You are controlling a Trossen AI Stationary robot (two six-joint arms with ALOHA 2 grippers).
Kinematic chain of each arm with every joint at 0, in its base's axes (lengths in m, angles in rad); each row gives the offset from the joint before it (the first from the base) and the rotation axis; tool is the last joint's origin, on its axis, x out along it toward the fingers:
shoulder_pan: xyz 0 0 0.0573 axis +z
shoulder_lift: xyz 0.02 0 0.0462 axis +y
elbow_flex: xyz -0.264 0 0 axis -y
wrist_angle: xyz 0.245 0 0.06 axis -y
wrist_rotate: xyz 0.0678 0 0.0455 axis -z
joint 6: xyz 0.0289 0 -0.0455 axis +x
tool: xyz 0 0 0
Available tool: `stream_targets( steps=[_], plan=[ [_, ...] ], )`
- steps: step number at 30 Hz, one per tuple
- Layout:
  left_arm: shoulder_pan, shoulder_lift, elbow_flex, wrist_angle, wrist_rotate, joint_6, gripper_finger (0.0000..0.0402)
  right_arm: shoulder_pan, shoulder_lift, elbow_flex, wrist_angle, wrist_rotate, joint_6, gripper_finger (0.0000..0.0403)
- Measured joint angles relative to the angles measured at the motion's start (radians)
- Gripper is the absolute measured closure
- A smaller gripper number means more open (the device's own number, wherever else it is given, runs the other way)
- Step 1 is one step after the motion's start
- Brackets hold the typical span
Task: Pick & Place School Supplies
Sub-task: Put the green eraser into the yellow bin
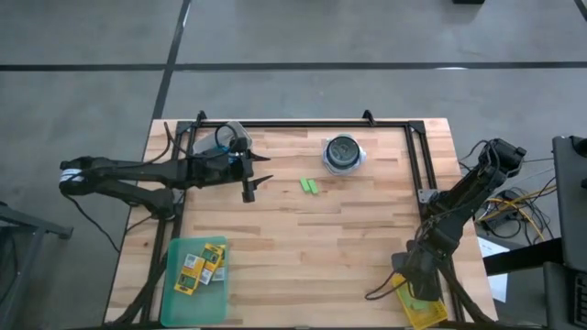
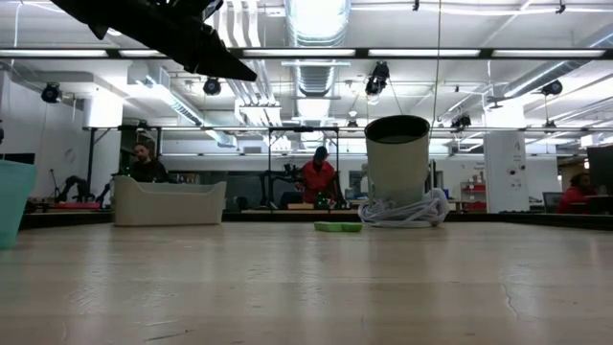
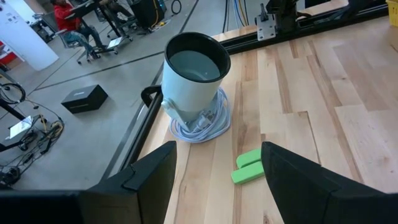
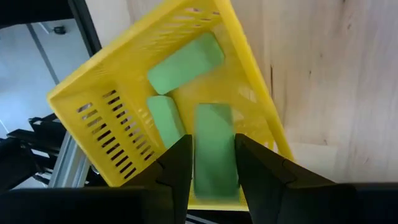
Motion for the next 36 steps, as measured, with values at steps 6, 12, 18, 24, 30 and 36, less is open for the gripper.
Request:
stream_targets(
  steps=[6, 12, 18, 24, 30, 36],
  plan=[
    [0.000, 0.000, 0.000, 0.000, 0.000, 0.000, 0.0161, 0.000, 0.000, -0.007, -0.001, 0.000, 0.000, 0.0270],
    [0.000, 0.000, 0.000, 0.000, 0.000, 0.000, 0.0161, -0.001, 0.000, -0.006, -0.001, 0.000, -0.013, 0.0260],
    [0.000, 0.000, 0.000, 0.000, 0.000, 0.000, 0.0161, -0.002, -0.001, -0.004, -0.003, -0.038, 0.013, 0.0271],
    [0.000, 0.000, 0.000, 0.000, 0.000, 0.000, 0.0161, -0.002, -0.014, -0.003, -0.014, -0.209, 0.134, 0.0285],
    [0.000, 0.000, 0.000, 0.000, 0.000, 0.000, 0.0161, -0.006, -0.069, -0.003, -0.029, -0.287, 0.086, 0.0295],
    [0.000, 0.000, 0.000, 0.000, 0.000, 0.000, 0.0161, -0.053, -0.188, -0.003, -0.031, -0.262, 0.078, 0.0301]
  ],
)
